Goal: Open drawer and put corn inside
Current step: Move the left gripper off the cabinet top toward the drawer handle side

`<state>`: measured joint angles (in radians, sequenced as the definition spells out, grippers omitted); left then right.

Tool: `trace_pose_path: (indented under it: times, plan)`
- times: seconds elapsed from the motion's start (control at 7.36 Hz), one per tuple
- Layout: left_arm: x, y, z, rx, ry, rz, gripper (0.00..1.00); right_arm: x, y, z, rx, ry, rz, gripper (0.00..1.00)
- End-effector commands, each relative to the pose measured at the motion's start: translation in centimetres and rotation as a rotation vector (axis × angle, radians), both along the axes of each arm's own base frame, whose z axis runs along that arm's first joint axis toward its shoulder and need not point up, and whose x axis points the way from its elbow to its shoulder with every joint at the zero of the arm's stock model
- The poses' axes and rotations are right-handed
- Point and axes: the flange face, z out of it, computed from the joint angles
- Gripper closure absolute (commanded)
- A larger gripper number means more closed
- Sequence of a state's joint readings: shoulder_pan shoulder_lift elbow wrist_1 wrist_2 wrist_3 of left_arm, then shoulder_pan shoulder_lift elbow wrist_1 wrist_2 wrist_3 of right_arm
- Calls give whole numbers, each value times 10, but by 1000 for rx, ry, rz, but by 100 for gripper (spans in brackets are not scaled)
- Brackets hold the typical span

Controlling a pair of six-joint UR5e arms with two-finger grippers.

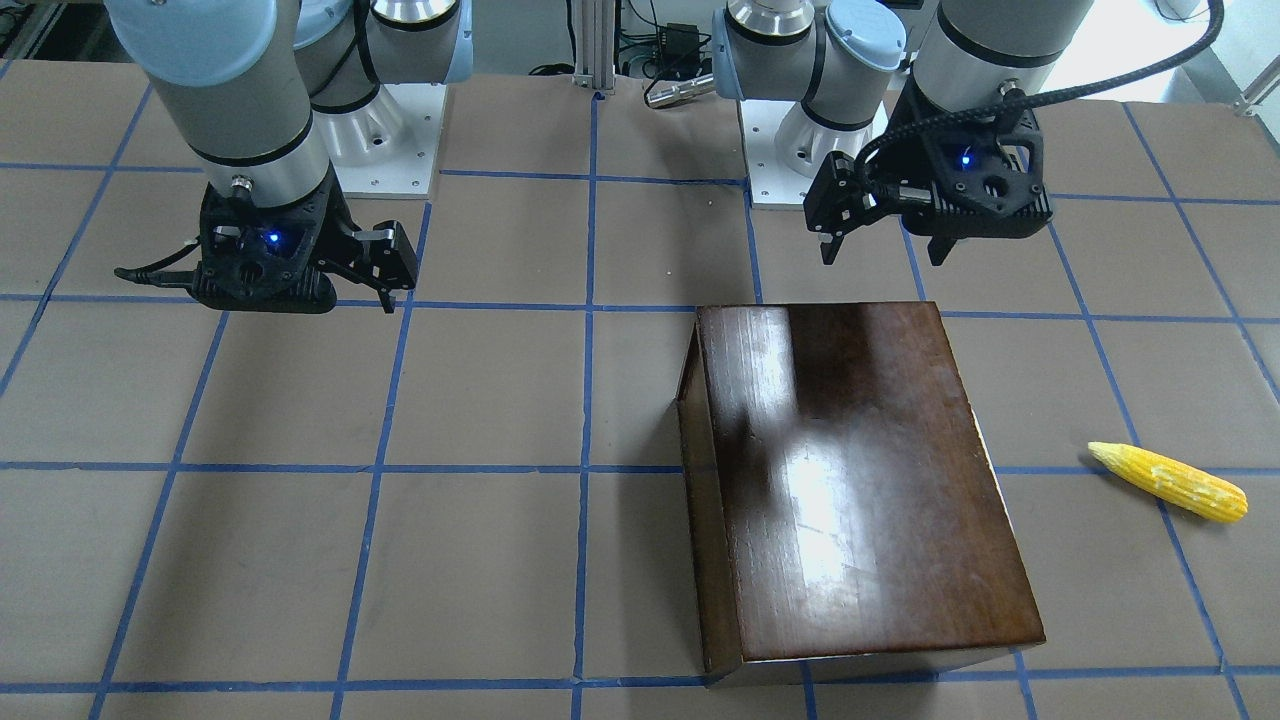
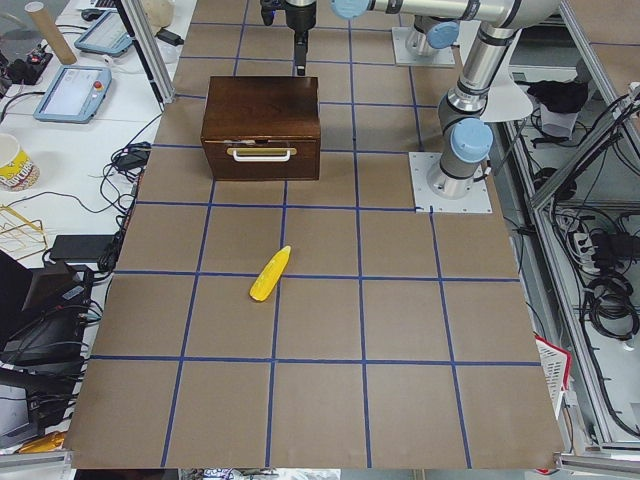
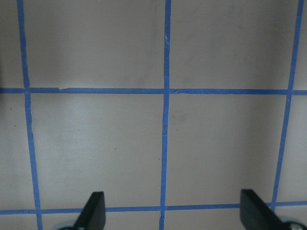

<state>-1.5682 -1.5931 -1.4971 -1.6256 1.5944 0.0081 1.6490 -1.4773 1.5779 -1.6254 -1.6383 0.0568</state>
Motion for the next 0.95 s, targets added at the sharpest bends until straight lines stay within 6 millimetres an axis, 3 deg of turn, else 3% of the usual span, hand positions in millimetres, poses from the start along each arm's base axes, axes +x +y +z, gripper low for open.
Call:
trace_pose_path:
  times: [0.0,0.41,0.81]
  plan:
    - [14,-22,-1,-20,9,15,0,0,0,0,2,0,0,0]
    - [87,-52,-10,-11,47,44,0,0,0,0,0,0,0,0]
    - [171,-70,-43,23,88,-32,0,0,0,0,0,0,0,0]
